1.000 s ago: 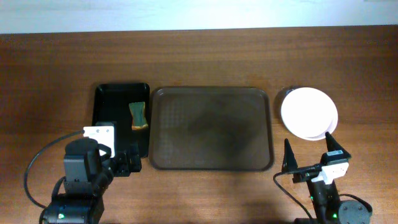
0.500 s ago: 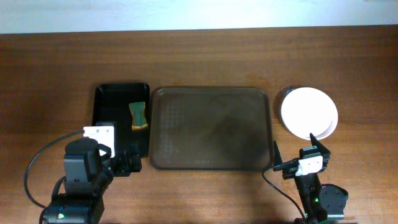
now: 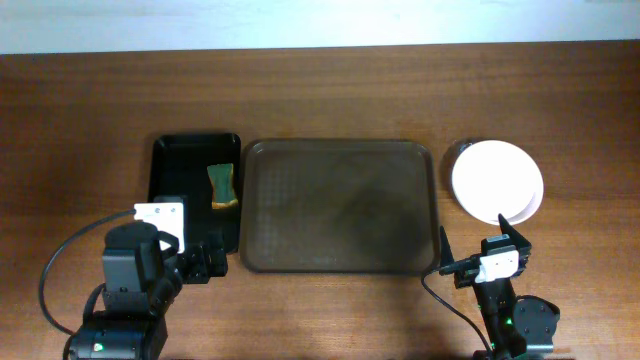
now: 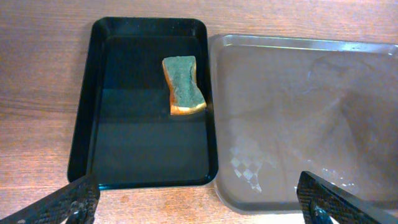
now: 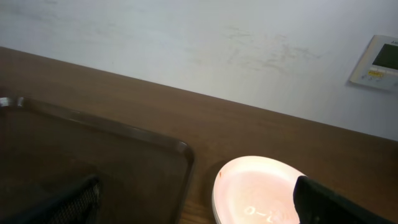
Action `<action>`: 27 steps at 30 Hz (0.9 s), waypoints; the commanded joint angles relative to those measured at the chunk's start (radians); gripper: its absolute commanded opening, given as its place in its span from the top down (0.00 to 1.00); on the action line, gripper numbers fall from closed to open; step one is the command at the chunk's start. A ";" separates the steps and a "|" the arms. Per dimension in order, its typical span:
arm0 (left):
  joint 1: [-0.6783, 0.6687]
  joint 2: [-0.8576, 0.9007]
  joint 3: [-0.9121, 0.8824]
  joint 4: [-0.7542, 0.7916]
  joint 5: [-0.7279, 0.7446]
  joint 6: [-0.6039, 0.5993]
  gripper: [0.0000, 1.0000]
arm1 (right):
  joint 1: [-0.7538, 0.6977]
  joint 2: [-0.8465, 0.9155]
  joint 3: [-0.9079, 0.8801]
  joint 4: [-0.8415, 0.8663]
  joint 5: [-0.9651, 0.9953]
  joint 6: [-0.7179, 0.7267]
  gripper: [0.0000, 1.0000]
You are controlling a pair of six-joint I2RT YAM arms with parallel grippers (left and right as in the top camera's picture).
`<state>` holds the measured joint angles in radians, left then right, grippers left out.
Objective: Clean dirty plates on tray and stack at the side
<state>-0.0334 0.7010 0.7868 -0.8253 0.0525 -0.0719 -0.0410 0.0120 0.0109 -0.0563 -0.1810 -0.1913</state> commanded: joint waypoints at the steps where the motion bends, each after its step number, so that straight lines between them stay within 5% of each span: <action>1: 0.004 -0.012 -0.005 -0.001 0.010 0.013 0.00 | 0.007 -0.006 -0.005 -0.007 0.006 -0.003 0.02; 6: 0.004 -0.169 -0.106 0.089 -0.069 0.020 0.00 | 0.007 -0.006 -0.005 -0.007 0.006 -0.003 0.02; 13: 0.022 -0.579 -0.557 0.527 -0.068 0.012 0.00 | 0.007 -0.006 -0.005 -0.007 0.006 -0.003 0.02; 19: 0.023 -0.697 -0.780 0.874 -0.053 0.055 0.00 | 0.007 -0.006 -0.005 -0.007 0.006 -0.003 0.02; 27: 0.023 -0.696 -0.778 0.744 -0.031 0.130 0.00 | 0.007 -0.006 -0.005 -0.007 0.006 -0.003 0.02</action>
